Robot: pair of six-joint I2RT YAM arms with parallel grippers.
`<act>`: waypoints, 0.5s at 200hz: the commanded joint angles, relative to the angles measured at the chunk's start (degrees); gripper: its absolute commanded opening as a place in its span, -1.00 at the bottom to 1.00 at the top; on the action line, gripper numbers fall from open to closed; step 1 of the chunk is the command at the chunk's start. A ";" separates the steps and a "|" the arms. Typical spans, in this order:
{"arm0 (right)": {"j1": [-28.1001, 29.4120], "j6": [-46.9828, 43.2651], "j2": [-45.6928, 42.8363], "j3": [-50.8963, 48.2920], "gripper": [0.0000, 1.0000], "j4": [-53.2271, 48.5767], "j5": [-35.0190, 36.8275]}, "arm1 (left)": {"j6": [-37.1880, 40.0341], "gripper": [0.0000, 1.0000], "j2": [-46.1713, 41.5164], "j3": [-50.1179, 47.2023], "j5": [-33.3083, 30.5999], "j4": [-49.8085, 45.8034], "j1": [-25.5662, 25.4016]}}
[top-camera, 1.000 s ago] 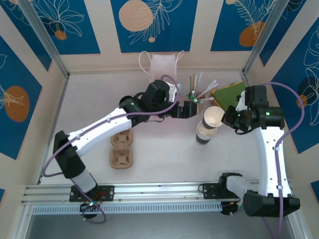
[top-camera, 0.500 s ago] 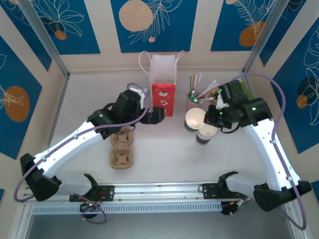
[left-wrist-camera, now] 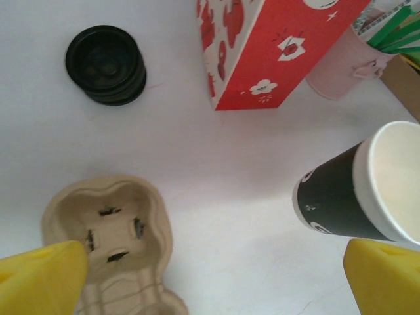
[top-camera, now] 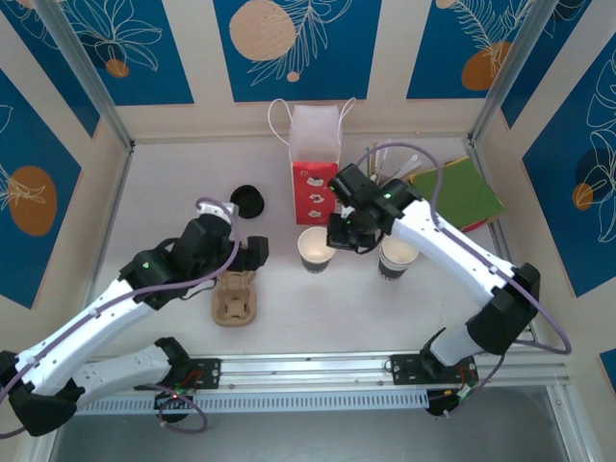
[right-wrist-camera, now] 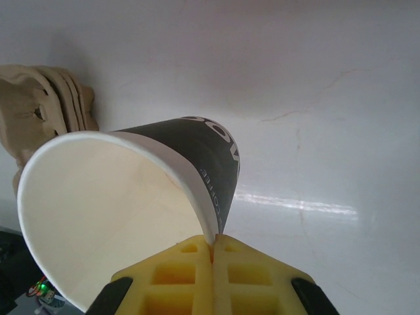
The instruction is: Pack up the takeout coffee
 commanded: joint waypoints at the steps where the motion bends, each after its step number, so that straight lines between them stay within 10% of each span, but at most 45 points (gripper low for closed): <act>1: 2.25 1.89 3.39 -0.47 -0.98 4.28 -0.48 | -1.29 1.00 -3.68 -1.01 -3.97 -5.49 0.50; 100: 4.80 2.46 12.41 -2.74 -0.97 9.05 -0.40 | -2.70 1.00 -12.86 -3.03 -5.09 -10.82 0.52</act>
